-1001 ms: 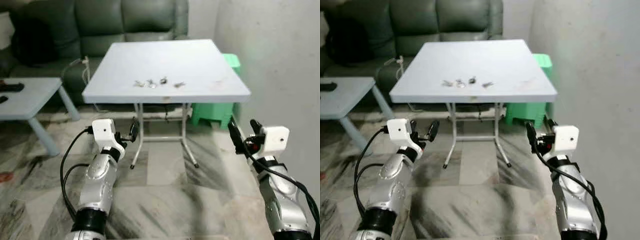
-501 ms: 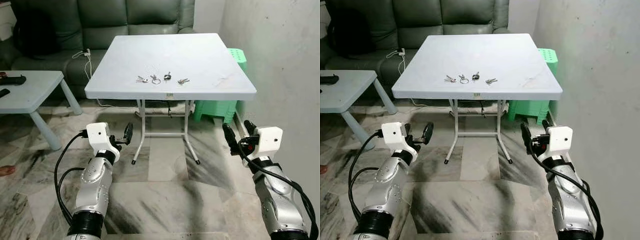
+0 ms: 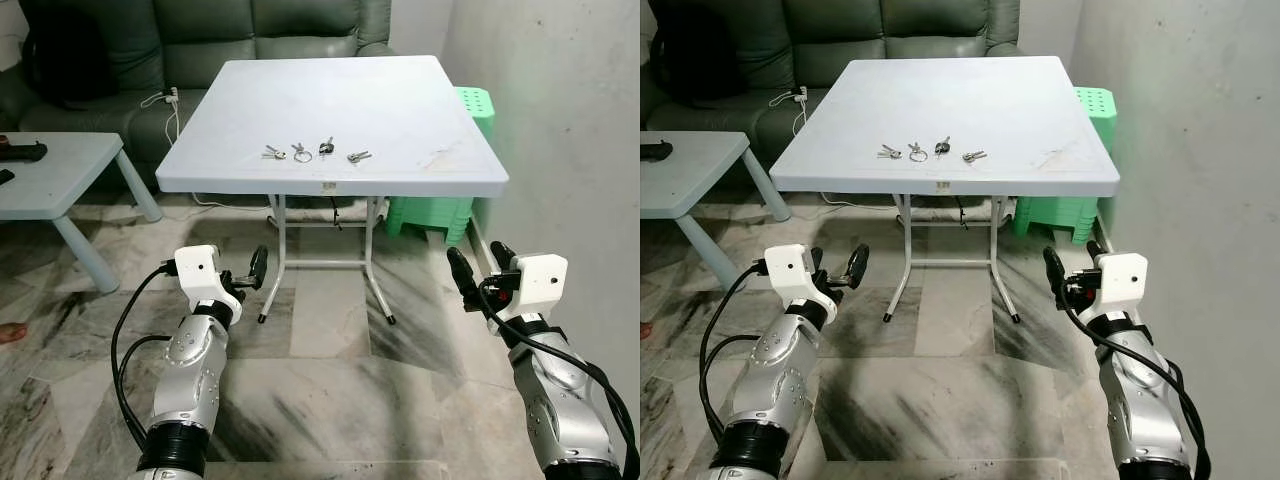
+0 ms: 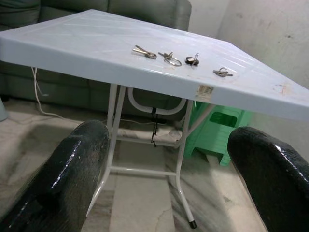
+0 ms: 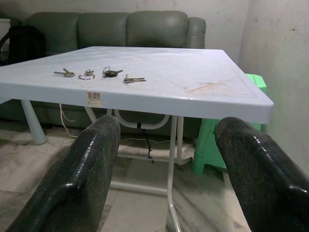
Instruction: Hang keys on a hook
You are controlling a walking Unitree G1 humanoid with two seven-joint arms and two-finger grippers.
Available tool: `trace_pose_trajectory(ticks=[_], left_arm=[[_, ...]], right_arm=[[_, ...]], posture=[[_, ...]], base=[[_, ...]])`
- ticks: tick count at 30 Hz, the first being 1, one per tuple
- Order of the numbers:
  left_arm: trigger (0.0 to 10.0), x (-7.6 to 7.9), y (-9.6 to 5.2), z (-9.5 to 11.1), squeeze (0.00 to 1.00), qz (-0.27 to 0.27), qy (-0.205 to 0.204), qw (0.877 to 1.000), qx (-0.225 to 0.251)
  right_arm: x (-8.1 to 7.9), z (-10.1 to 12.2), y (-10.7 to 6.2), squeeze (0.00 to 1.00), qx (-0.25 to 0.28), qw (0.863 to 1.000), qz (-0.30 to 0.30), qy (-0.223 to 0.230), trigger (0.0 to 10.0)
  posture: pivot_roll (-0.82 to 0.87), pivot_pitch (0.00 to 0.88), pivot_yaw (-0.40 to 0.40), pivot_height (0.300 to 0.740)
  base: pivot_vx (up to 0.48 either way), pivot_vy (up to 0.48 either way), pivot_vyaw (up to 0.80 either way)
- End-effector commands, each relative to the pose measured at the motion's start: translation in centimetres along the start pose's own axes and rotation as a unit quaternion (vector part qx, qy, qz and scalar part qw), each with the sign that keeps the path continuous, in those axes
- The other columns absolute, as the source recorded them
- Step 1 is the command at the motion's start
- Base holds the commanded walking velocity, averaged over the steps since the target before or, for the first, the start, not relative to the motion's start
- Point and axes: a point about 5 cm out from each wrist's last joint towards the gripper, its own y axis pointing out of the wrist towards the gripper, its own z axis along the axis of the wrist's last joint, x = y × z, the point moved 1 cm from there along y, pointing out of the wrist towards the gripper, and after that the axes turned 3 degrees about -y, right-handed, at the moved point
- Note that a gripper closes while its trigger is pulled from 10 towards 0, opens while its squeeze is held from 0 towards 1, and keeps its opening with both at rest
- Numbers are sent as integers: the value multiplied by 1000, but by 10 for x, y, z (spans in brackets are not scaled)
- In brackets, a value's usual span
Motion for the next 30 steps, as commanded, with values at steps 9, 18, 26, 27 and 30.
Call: trace_pose_trajectory(ticks=[9,18,26,27,30], left_arm=[[10000,1,3,6,0,-4,8,1000,8],[10000,2,4,7,0,-3,7,1000,10],[10000,3,5,8,0,-5,9,1000,12],[10000,3,5,8,0,-6,9,1000,13],[10000,4,6,7,0,-6,8,1000,13]], right_arm=[[2,6,1,0,6,1000,2,-4,10000],[2,6,3,0,7,1000,4,-4,10000],[2,7,3,0,9,1000,4,-5,10000],[2,7,3,0,9,1000,4,-5,10000],[3,7,3,0,9,1000,4,-5,10000]], posture=[[-69,0,-6,740],[-69,0,-8,740],[-72,0,-9,740],[-73,0,-10,740],[-73,0,-10,740]], base=[[0,0,0],[0,0,0],[123,0,0],[266,0,0],[279,0,0]])
